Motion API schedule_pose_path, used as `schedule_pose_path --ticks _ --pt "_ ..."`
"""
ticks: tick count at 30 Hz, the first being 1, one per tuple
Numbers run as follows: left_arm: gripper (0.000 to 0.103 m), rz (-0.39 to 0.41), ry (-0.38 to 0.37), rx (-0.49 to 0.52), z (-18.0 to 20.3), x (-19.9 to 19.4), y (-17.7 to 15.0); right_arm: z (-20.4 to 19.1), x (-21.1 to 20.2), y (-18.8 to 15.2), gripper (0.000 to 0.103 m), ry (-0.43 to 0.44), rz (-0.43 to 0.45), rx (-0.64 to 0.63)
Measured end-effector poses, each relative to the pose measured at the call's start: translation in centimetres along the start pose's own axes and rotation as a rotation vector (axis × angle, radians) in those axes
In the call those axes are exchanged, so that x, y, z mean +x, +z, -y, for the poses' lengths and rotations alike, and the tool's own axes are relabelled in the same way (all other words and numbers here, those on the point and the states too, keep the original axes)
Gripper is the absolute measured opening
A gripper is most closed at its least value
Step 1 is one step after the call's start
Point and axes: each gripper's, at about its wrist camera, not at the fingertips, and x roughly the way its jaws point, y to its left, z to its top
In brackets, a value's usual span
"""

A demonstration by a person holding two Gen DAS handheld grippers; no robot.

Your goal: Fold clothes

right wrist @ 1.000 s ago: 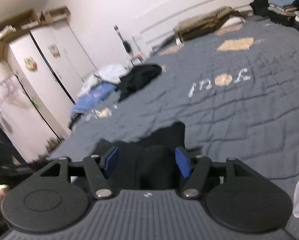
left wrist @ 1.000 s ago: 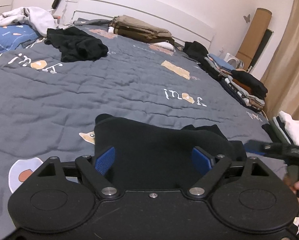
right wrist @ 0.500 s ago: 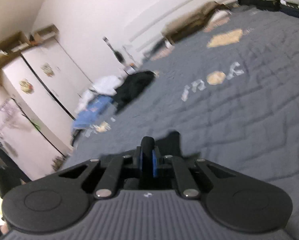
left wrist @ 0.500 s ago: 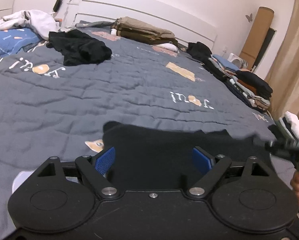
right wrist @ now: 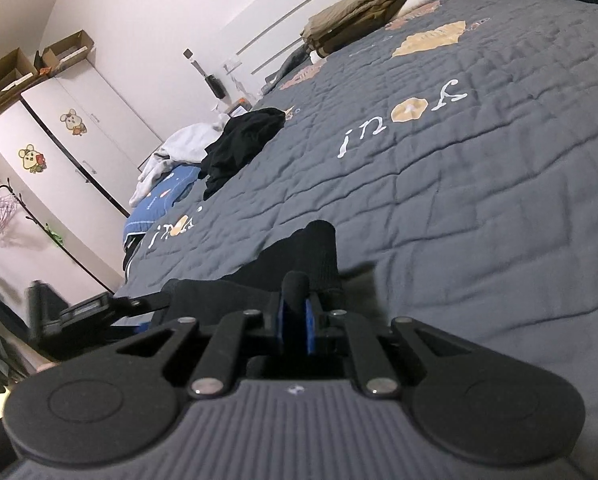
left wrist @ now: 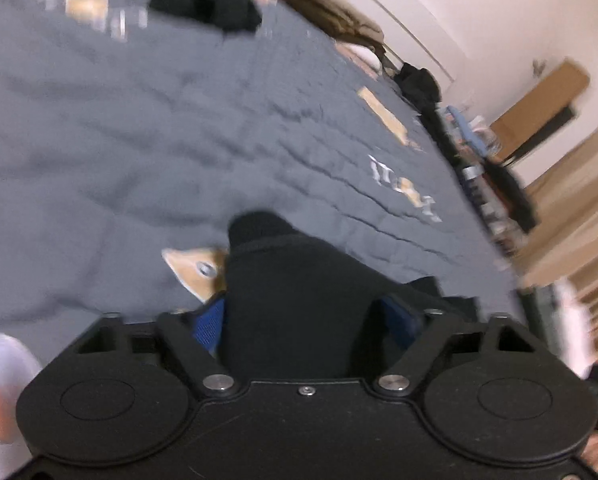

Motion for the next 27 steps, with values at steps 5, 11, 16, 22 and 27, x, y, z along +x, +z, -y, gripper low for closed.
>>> schedule_pose_path --ticks 5,11,16,22,27 --pt "0.021 0.158 -0.115 0.054 0.8 -2.1 0.5 -0.1 -0.1 -0.1 0.011 -0.007 0.026 0.000" --pt "0.023 0.156 -0.026 0.143 2.0 -0.9 0.1 -0.1 0.0 -0.2 0.011 -0.030 0.048 -0.032" --pt "0.057 0.159 0.044 0.060 1.2 -2.6 0.1 0.0 -1.1 0.7 0.016 0.000 0.009 -0.007" --pt "0.087 0.270 -0.020 0.018 2.9 -7.7 -0.5 -1.3 -5.0 1.0 0.045 0.057 0.028 0.006" --pt "0.087 0.276 -0.031 0.040 5.4 -9.6 -2.9 -3.5 -6.4 -1.0 0.047 0.056 -0.020 -0.042"
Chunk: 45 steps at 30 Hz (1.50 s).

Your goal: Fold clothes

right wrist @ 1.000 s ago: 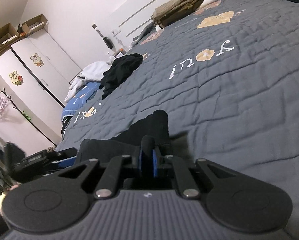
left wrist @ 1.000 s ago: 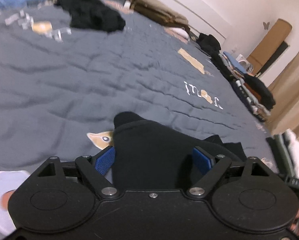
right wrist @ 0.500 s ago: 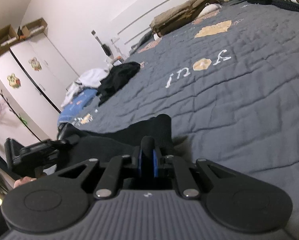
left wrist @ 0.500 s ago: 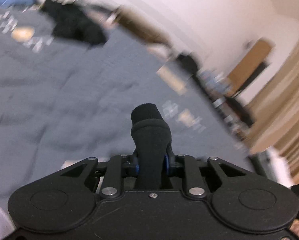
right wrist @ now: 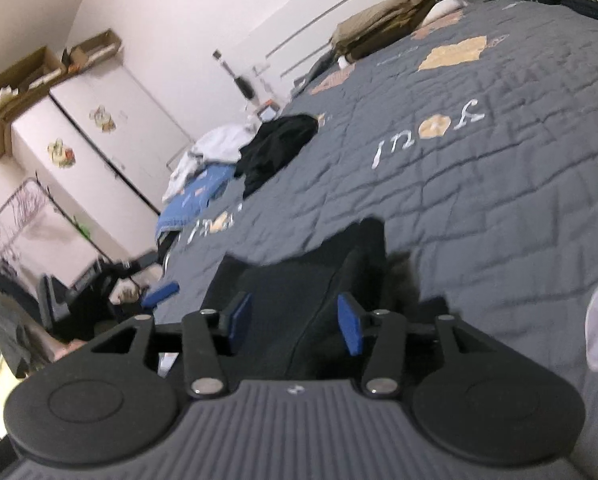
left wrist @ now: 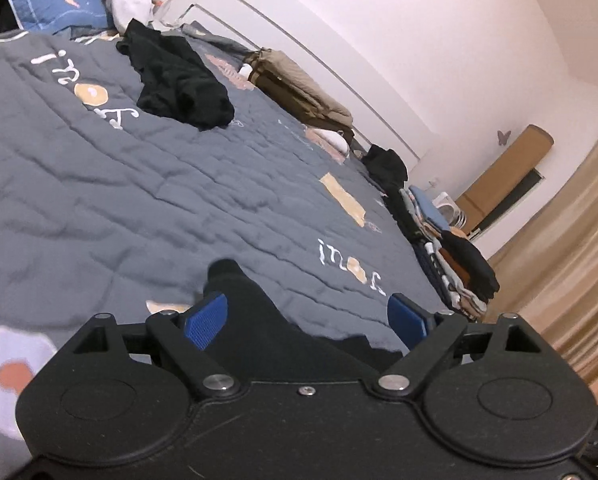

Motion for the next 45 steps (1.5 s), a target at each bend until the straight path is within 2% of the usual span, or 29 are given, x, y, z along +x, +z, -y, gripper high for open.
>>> schedule_pose_path --ticks 6,13,18,20,21,22,24,26,29,32,34,36,40,45 --pt "0.087 0.014 0.000 0.002 2.4 -3.2 -2.6 -2.4 -2.3 -3.0 0.048 -0.022 -0.034 -0.059" --pt "0.087 0.039 -0.004 -0.012 4.0 -6.8 -5.3 -2.8 -5.8 -7.0 0.051 -0.037 -0.026 -0.039" --pt "0.087 0.025 -0.001 0.008 5.2 -7.9 -7.1 -2.9 -6.1 -8.9 0.052 -0.063 -0.056 -0.041" --pt "0.087 0.015 0.005 0.022 5.6 -8.0 -7.7 -2.8 -6.0 -9.5 0.044 -0.070 -0.066 -0.029" --pt "0.087 0.009 0.008 0.034 5.9 -8.0 -7.9 -2.4 -6.1 -9.7 0.027 -0.062 -0.069 0.009" --pt "0.087 0.003 0.010 0.047 6.1 -7.9 -8.1 -2.1 -6.4 -9.8 0.017 -0.049 -0.065 0.049" --pt "0.087 -0.009 0.014 0.072 6.7 -7.8 -8.6 -1.4 -7.2 -9.8 0.017 -0.015 -0.042 0.130" --pt "0.087 -0.029 0.017 0.128 7.5 -7.4 -9.0 -1.3 -7.5 -10.1 0.017 -0.034 -0.034 0.133" --pt "0.087 -0.052 0.041 0.238 9.7 -6.0 -9.2 -1.1 -6.9 -10.4 0.019 -0.056 -0.061 0.135" --pt "0.087 -0.080 0.025 0.304 12.1 -4.0 -8.7 -1.3 -7.3 -9.9 0.023 -0.056 -0.034 0.126" --pt "0.087 -0.111 0.022 0.360 13.9 -2.2 -8.4 -1.3 -8.1 -9.5 0.039 -0.065 0.008 0.107" --pt "0.086 -0.138 0.034 0.434 15.7 -0.4 -8.5 -0.8 -8.8 -8.9 0.048 -0.061 0.069 0.127" --pt "0.083 -0.188 0.054 0.493 17.7 3.6 -8.8 0.1 -7.9 -7.9 0.051 -0.037 0.116 0.156" --pt "0.079 -0.252 0.098 0.540 19.2 8.5 -9.2 0.5 -4.5 -7.4 0.051 -0.041 0.049 0.124"
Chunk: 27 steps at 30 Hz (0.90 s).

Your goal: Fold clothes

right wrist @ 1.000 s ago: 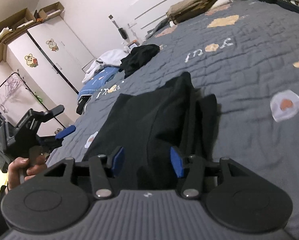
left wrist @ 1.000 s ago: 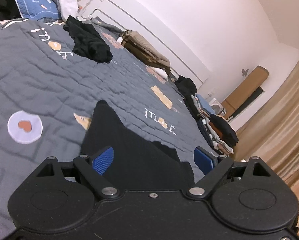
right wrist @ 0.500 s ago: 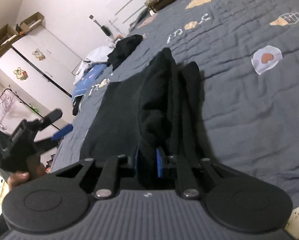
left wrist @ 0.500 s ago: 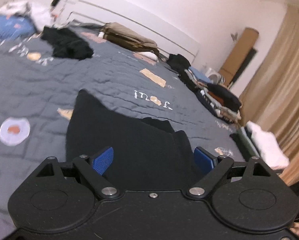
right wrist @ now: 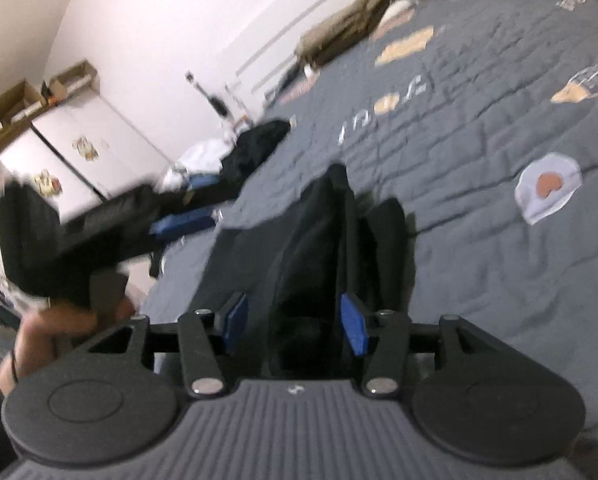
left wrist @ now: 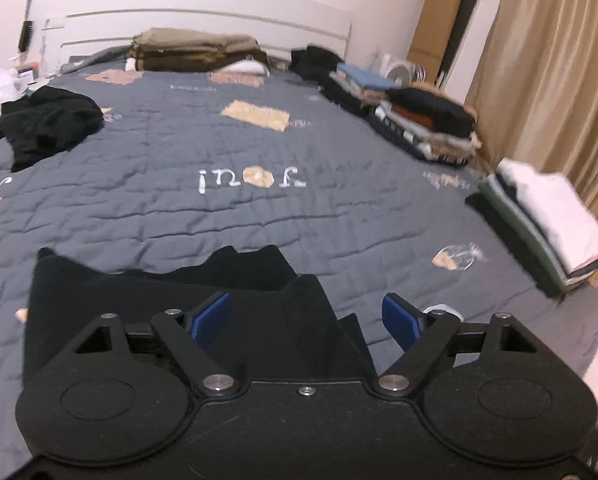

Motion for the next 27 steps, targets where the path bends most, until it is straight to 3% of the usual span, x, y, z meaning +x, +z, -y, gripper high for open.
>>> schedule_pose_path --ticks 5,9,12,13,15,16,19,22,27 --pt "0.077 -0.080 0.034 0.031 0.5 4.2 0.7 0.1 1.2 -0.9 0.050 0.002 -0.050 -0.030" --pt "0.064 -0.176 0.052 0.032 0.3 7.7 0.7 1.0 1.2 -1.2 0.037 0.019 -0.066 0.015" --pt "0.038 -0.214 0.056 0.010 -0.3 9.1 0.4 1.3 0.9 -1.2 0.023 0.037 -0.066 0.046" --pt "0.018 -0.203 0.053 -0.004 -0.6 9.1 0.5 1.4 0.7 -1.2 0.020 0.041 -0.060 0.055" --pt "0.016 -0.139 0.031 -0.092 -2.2 8.5 1.2 1.5 0.4 -1.3 0.016 0.046 -0.046 0.079" --pt "0.006 -0.107 0.013 -0.115 -2.5 8.1 1.5 1.6 0.2 -1.3 0.015 0.048 -0.036 0.095" --pt "0.006 -0.044 -0.023 -0.134 -2.8 7.5 2.2 1.5 -0.5 -1.0 0.012 0.069 -0.024 0.109" --pt "0.006 -0.074 -0.003 -0.048 -1.4 8.6 2.1 1.1 -1.3 -0.9 0.008 0.066 -0.016 0.087" --pt "0.011 -0.126 0.027 -0.025 -0.6 9.6 1.6 1.6 -0.6 -1.3 0.007 0.022 -0.076 0.058"
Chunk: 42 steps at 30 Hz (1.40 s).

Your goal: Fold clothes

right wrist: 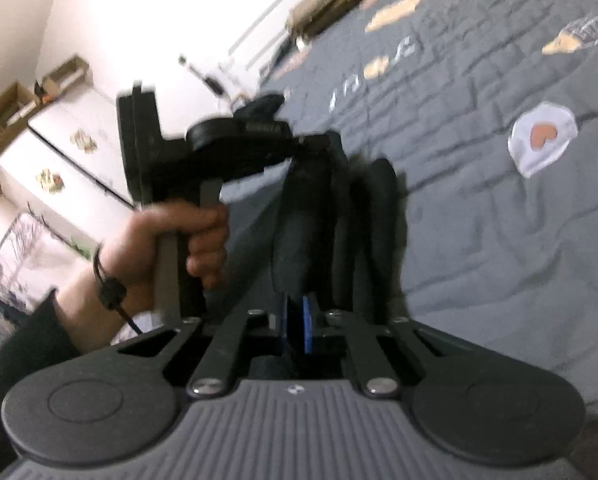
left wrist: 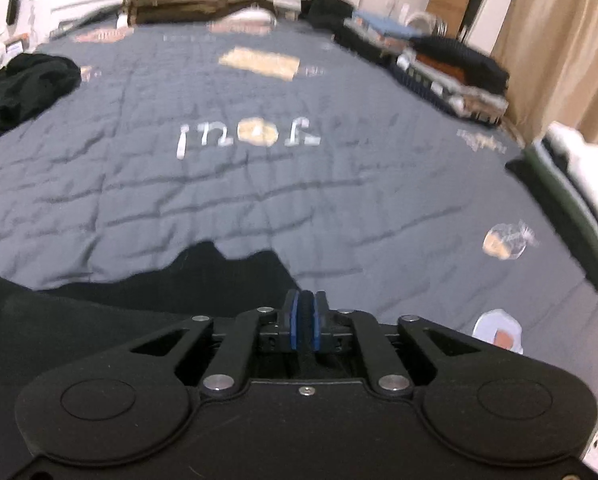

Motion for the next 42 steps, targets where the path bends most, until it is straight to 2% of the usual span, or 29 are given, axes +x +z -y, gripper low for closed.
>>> schedule_pose_path --ticks 2,3,4,8,10,11,12,13,15,21,25,29,34,37,39,41,42 --pt "0.028 0.013 -0.004 -0.027 -0.2 -0.9 -0.1 0.0 0.1 0.0 0.008 -0.009 -0.029 -0.014" --pt "0.051 0.040 -0.008 -0.043 -0.6 -2.1 -0.3 0.0 0.0 0.0 0.008 -0.014 -0.041 -0.019" --pt "0.067 0.067 -0.011 -0.057 -1.1 -3.4 -0.5 0.0 -0.3 0.1 0.009 -0.017 -0.040 -0.024" --pt "0.069 0.143 -0.054 -0.079 -3.1 -8.7 -2.3 -0.8 -2.2 0.4 0.011 -0.008 0.019 -0.060" --pt "0.083 0.174 -0.064 -0.110 -4.3 -11.3 -3.7 -1.7 -3.5 0.5 0.012 0.027 0.070 -0.092" --pt "0.086 0.195 -0.067 -0.132 -4.8 -12.4 -4.4 -2.1 -3.8 0.5 0.014 0.053 0.082 -0.100" --pt "0.089 0.216 -0.073 -0.153 -5.4 -13.7 -5.3 -2.6 -4.1 0.4 0.021 0.074 0.091 -0.110" --pt "0.089 0.227 -0.078 -0.164 -5.8 -14.7 -6.1 -3.0 -4.2 0.2 0.032 0.093 0.101 -0.124" --pt "0.089 0.241 -0.068 -0.188 -6.7 -16.5 -7.7 -4.1 -4.2 -0.4 0.042 0.111 0.112 -0.166" --pt "0.090 0.263 -0.028 -0.331 -9.8 -19.4 -11.5 -6.6 -1.8 -2.1 0.046 0.113 0.041 -0.276" --pt "0.090 0.264 0.019 -0.403 -11.8 -20.3 -14.0 -6.2 -0.5 -2.6 0.046 0.074 -0.017 -0.265" --pt "0.090 0.292 0.027 -0.448 -13.0 -21.7 -15.3 -5.3 -2.2 -1.7 0.046 0.051 0.009 -0.191" --pt "0.090 0.249 0.009 -0.436 -13.3 -21.8 -16.2 -4.7 -4.4 -1.1 0.050 -0.006 0.058 -0.161" --pt "0.090 0.229 -0.004 -0.438 -13.2 -21.5 -16.7 -5.2 -4.7 -1.7 0.050 0.065 0.063 -0.156" --pt "0.090 0.231 -0.014 -0.430 -12.9 -21.5 -17.0 -6.5 -4.1 -2.6 0.051 0.130 0.029 -0.194" --pt "0.090 0.235 -0.029 -0.382 -12.3 -21.9 -17.3 -7.4 -3.1 -3.5 0.051 0.138 -0.008 -0.230" --pt "0.090 0.241 -0.011 -0.323 -11.5 -22.2 -17.4 -7.3 -2.6 -3.9 0.051 0.113 -0.021 -0.233"
